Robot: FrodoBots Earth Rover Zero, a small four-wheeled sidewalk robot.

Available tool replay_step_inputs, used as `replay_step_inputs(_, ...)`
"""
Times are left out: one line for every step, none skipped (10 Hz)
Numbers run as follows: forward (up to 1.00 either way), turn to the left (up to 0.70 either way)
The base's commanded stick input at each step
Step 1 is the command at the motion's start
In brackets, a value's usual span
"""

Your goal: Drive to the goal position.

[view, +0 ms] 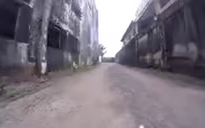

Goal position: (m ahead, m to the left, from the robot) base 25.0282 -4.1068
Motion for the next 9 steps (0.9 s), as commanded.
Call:
replay_step_inputs(0.50, 0.00)
replay_step_inputs(0.50, 0.00)
replay_step_inputs(0.50, 0.00)
replay_step_inputs(0.50, 0.00)
replay_step_inputs(0.50, 0.00)
replay_step_inputs(0.50, 0.00)
replay_step_inputs(0.50, 0.00)
replay_step_inputs(0.50, 0.00)
replay_step_inputs(0.50, 0.00)
